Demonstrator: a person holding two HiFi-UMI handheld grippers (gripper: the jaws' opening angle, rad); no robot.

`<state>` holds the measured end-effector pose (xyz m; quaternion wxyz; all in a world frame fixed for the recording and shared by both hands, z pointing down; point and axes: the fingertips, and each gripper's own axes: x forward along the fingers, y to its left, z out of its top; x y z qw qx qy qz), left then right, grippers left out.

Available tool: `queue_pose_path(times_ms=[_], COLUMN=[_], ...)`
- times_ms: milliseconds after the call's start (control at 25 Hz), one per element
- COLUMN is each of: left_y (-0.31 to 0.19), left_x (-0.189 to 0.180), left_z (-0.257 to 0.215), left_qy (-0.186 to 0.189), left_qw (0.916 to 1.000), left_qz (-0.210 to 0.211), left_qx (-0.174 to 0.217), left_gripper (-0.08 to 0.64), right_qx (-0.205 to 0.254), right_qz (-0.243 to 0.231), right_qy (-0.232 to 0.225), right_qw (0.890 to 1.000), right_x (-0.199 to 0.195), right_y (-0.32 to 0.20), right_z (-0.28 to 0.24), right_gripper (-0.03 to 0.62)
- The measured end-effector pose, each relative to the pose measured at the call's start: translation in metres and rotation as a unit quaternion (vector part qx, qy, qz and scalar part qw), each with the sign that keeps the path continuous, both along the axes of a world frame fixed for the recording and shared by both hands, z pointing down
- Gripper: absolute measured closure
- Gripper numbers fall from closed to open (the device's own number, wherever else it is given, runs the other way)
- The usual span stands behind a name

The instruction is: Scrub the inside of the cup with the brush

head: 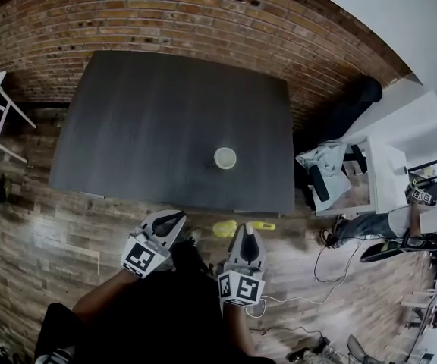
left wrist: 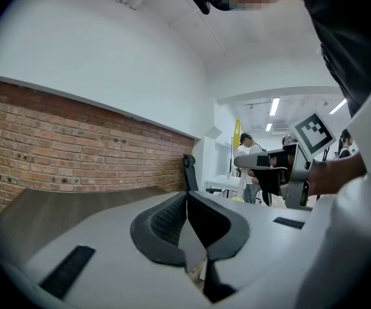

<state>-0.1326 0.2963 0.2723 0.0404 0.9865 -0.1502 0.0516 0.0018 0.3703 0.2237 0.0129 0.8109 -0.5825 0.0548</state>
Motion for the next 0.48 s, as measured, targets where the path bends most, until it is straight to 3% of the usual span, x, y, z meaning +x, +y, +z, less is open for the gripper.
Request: queue_pose_path(times_ms=[480], left_y=[-0.061], left_x=[0.102], left_z=[0.045], left_qy=[-0.05], left_qw=[0.9976], left_qz=[-0.047], left_qx=[-0.002], left_gripper=[0.523], right_qx=[-0.009], right_qz=[-0.068], right_qy=[-0.001], right_qw=[0.998], right_x=[0.11], right_y=[-0.086], right_z=[0.02], right_gripper=[0.532])
